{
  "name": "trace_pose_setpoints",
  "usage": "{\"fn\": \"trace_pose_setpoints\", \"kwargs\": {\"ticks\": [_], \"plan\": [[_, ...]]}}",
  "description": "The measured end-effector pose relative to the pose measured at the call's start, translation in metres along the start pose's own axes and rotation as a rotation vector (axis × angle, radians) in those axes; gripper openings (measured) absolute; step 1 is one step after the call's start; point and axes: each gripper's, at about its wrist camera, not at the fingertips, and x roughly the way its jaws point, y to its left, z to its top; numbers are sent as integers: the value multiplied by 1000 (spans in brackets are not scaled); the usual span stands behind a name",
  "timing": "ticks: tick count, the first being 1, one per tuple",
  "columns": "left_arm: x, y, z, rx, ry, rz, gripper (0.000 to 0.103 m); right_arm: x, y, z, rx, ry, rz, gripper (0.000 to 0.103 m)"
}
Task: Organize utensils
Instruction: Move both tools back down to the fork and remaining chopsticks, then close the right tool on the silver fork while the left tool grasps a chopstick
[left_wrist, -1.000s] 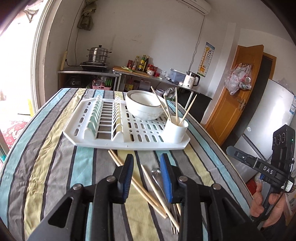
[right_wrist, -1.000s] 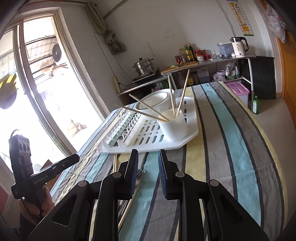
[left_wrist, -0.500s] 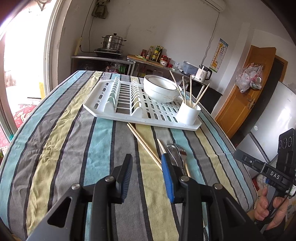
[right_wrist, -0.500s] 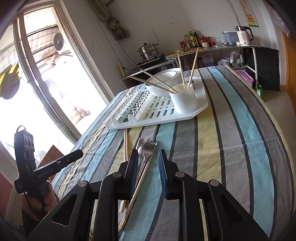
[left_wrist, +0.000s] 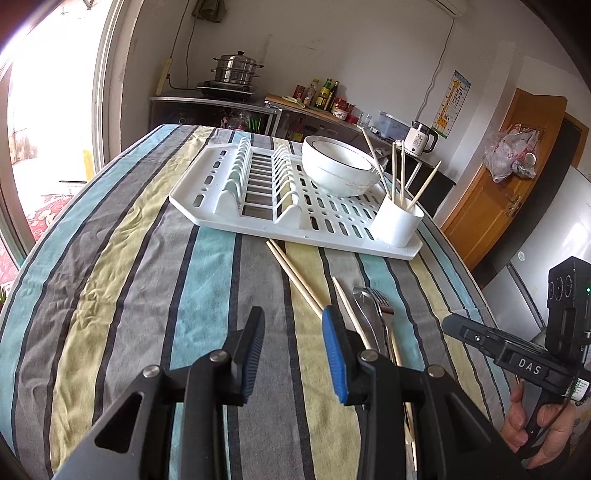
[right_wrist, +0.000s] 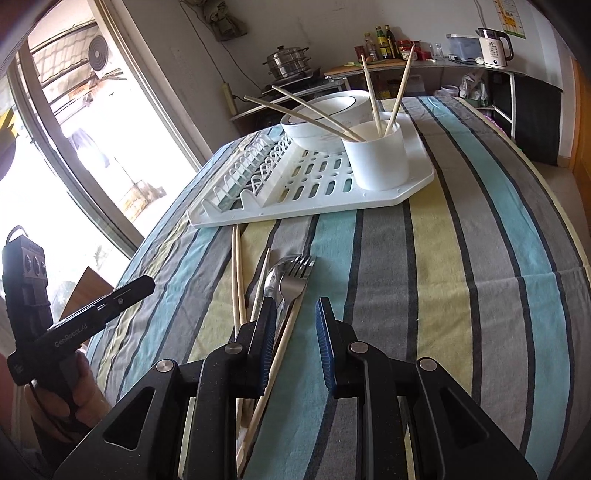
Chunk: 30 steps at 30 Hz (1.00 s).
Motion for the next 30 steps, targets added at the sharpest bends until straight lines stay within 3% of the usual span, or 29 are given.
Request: {"fn": "trace_pose_setpoints", "kwargs": {"ticks": [3,6,14,30], "plan": [[1,4,2,-9,-3,0,34,17,3,8,-5,37,-25,25],[2,9,5,-18,-5,-1,34,34,4,14,-3,79,-29,43],[17,22,8,-41,17,-1,34,75,8,24,-9,170,-72,44],[27,29,11,-51,28,-21,34,69,2,28,-43,198,-162,44]]}}
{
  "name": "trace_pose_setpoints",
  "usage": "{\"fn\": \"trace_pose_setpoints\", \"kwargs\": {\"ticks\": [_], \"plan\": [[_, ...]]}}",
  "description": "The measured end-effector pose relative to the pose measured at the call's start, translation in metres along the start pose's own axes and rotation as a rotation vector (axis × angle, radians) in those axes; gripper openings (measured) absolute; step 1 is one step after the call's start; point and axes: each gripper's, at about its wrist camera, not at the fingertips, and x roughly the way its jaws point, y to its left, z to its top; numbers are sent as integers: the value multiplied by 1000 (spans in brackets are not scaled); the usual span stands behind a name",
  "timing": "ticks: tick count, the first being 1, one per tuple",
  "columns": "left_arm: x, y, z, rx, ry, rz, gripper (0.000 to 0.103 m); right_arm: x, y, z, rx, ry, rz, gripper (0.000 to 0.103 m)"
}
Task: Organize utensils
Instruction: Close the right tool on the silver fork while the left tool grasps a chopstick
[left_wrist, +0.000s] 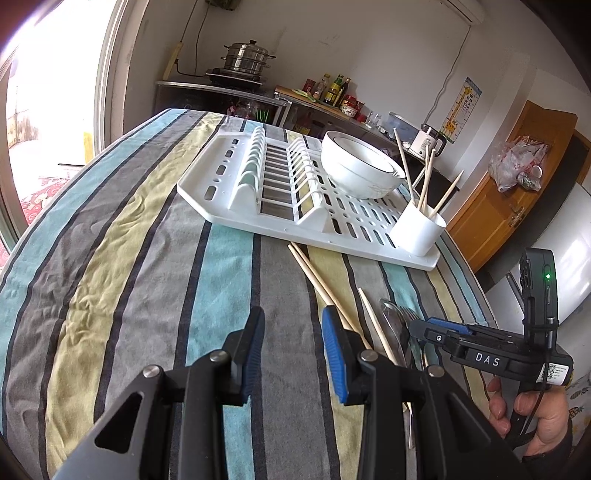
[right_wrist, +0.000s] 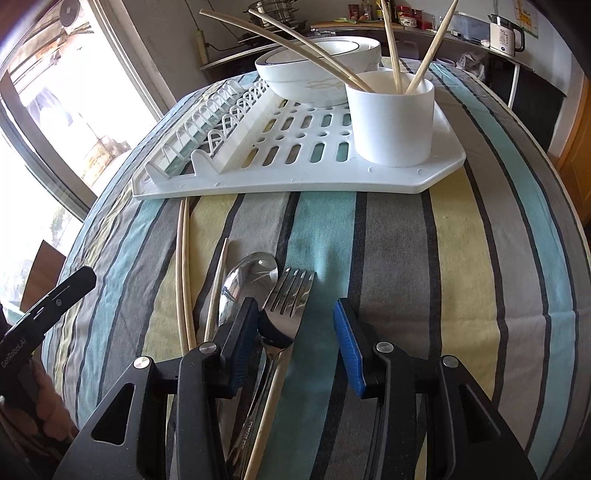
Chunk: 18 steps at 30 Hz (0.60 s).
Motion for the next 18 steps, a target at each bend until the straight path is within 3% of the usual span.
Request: {"fn": "trace_pose_setpoints", "kwargs": {"ticks": [7,11,18], "plan": [[3,-2,1,-1,6,-11,34,0,21,0,-139,19,-127,44],[2,0,2,-4,0,-8,34,4,14,-7,-153,42,-141,43],[4,3,2,-12,12,-12,34,9,18,3,-133,51,-90,28]]}}
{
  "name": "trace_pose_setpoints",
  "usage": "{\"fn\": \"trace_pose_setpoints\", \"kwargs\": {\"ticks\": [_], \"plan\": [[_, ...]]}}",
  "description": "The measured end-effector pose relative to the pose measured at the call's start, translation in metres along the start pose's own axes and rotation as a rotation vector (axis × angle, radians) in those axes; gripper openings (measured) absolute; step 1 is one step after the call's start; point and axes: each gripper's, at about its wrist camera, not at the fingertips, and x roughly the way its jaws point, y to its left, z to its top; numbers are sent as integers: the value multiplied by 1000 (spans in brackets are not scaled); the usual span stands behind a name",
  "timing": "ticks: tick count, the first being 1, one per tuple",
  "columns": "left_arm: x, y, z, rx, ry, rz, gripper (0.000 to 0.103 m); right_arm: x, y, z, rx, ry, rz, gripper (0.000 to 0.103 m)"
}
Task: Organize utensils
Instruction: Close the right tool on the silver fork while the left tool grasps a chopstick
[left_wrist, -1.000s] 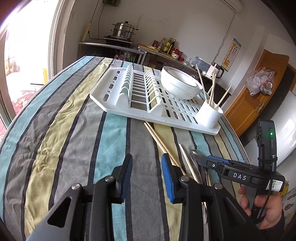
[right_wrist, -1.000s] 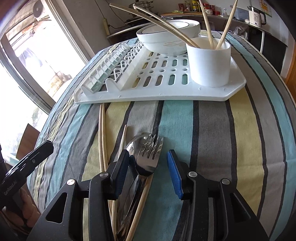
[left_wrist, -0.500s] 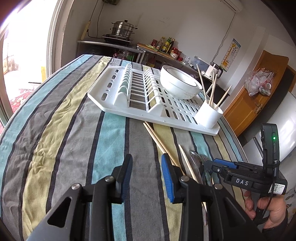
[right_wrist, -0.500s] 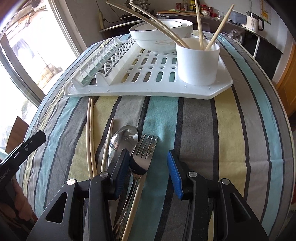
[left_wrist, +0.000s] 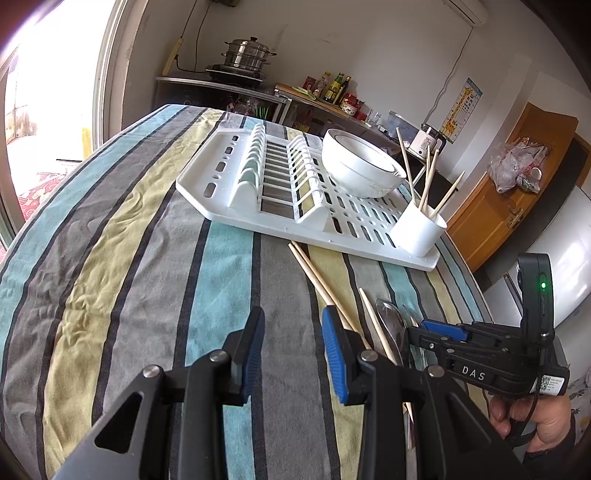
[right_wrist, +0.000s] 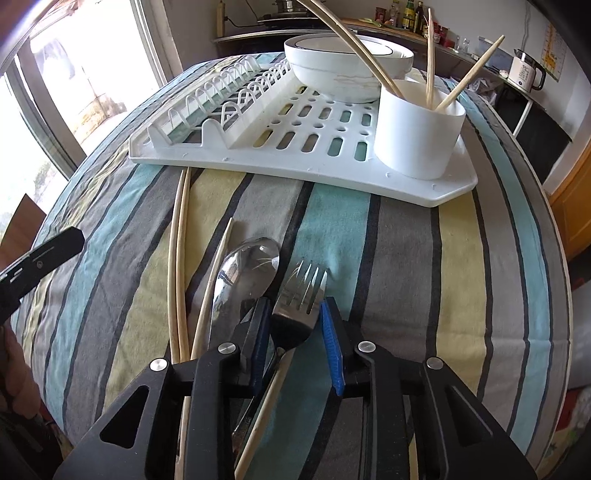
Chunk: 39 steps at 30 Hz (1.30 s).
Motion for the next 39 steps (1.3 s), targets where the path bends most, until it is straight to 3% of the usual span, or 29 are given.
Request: {"fn": "trace_pose_setpoints", "kwargs": {"ticks": [8,17,28,34,39], "plan": [[5,3,2,-10,18,-6,34,-2,-5,2,43,0,42,26],[31,-6,14,-31,94,-17,34,-23,-15,-4,96,-90,142,25],[73,-28,26,12,155,126,34,-36,-25,-6,105,-144,203,24],[57,-56,25,50,130,35,34,-36,-34,-8,119,-152,225,24],[75,-79,24,128,169,72,33,-38,-39,-13,131,-162,238,24]]}}
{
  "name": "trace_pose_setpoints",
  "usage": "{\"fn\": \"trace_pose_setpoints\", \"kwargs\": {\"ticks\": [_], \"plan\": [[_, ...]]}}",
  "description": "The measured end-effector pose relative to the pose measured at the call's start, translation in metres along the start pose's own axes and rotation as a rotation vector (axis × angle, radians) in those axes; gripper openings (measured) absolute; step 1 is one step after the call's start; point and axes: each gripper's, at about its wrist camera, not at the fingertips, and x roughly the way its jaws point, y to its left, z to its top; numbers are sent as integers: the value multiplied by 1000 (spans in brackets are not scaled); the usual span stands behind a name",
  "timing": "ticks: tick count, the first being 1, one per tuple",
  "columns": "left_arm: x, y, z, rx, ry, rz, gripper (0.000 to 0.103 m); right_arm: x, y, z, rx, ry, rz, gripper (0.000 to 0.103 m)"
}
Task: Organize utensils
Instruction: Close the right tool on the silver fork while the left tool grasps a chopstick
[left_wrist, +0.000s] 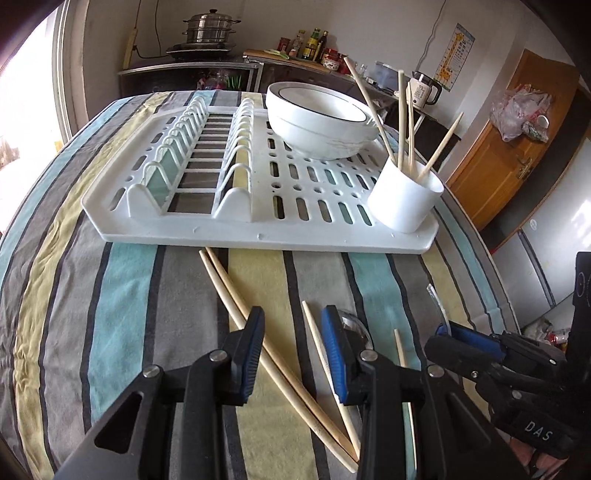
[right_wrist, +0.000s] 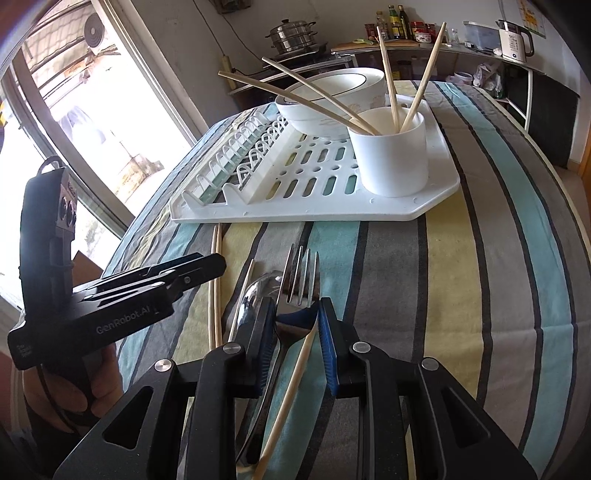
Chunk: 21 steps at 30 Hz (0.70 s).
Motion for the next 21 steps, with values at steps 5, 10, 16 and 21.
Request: {"fn": "trace_pose_setpoints", "kwargs": {"ticks": [5,10,16,21], "plan": [[18,-10,1,32,54,55,29,-6,-6,-2,10,-9,11,24],[24,-28,-5,97,77,103,28,-8,-10,-3,19,-16,23,24],[18,-44,-20,192,75,122,25,-12,-14,-5,26,-27,32,24],[18,-49,-19,210,93,91,7,-13,-15,-6,31,-34,38,24]]}}
